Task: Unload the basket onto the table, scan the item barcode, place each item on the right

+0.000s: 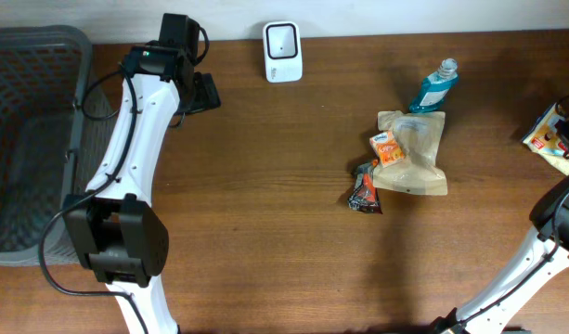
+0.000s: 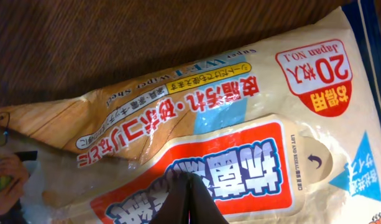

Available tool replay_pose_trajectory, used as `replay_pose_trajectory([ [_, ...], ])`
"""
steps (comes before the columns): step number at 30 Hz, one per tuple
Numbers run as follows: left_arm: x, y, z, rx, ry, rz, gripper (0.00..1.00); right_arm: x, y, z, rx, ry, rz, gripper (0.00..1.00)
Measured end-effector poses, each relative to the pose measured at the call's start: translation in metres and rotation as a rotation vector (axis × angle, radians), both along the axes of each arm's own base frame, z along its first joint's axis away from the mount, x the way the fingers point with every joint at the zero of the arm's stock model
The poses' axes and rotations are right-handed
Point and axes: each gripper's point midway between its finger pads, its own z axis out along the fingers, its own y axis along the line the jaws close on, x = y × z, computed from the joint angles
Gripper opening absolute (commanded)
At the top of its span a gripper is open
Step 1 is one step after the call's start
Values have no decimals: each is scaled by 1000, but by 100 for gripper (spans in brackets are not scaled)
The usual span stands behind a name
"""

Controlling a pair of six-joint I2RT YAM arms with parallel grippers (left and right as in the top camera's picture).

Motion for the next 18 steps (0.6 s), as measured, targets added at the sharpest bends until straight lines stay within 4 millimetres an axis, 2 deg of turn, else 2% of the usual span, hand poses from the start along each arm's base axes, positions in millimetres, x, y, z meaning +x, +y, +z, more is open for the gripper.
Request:
replay_pose_trajectory([
  [4, 0, 0, 0, 0, 0, 0, 99, -1, 2, 2, 2, 24, 48, 4],
  [7, 0, 0, 0, 0, 0, 0, 99, 9, 9, 12, 27, -23, 86, 4],
  [9, 0, 0, 0, 0, 0, 0, 99, 22, 16, 31, 46, -102, 120, 4],
  [14, 0, 0, 0, 0, 0, 0, 99, 57, 45, 96, 45, -267, 224, 4],
  [16, 0, 0, 0, 0, 0, 0, 99, 69, 61, 100, 57, -280, 260, 4],
  [18, 0, 0, 0, 0, 0, 0, 99, 79, 80, 93, 83, -273, 297, 4],
])
